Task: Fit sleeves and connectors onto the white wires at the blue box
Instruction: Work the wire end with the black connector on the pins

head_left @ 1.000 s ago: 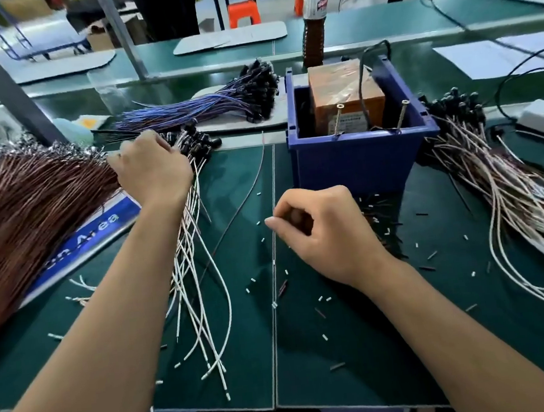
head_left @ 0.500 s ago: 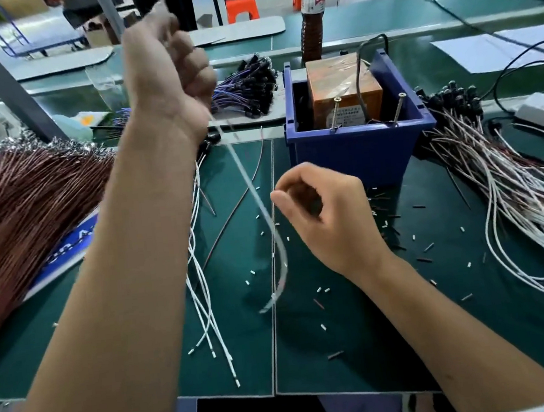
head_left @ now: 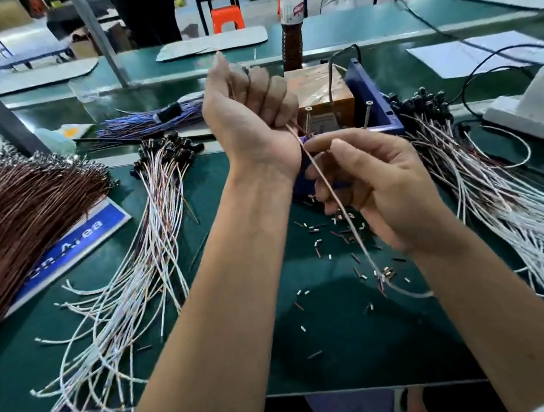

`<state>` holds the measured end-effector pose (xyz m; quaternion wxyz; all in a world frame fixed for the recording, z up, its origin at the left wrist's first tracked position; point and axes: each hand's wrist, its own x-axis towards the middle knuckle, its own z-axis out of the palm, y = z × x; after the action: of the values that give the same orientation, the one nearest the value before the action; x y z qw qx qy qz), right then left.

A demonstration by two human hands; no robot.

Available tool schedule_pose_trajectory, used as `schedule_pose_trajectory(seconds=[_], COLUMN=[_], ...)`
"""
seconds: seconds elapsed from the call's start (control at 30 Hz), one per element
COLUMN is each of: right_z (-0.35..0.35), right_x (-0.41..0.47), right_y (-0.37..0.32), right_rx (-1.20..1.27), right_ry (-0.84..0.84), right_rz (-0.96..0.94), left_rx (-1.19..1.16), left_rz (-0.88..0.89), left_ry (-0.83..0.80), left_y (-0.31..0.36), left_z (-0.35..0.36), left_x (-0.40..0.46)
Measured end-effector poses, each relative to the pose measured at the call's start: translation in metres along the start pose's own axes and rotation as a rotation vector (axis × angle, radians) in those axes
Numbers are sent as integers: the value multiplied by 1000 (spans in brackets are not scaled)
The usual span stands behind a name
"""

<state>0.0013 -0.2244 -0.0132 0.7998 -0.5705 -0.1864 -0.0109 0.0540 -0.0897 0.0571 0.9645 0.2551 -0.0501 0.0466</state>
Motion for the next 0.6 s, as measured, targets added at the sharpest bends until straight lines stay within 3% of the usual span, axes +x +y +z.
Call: schedule_pose_trajectory(seconds=[0.13,0.3,0.43,0.6], right_z=[-20,-51,-71,-77], right_x=[-2,7,9,15], right_y=[-9,-23,-27,-10], right_rx=[60,-546,-668,-815], right_ry=[-26,-62,-37,-46], right_rz=[54,42,48,54], left_rx=[9,274,592,837], left_rz=[26,142,180,218], left_ry=[46,-124,-330,-279], left_y=[-14,-35,-48,-52], left_z=[-5,-22,-42,-63], left_x=[-2,-10,-15,-22])
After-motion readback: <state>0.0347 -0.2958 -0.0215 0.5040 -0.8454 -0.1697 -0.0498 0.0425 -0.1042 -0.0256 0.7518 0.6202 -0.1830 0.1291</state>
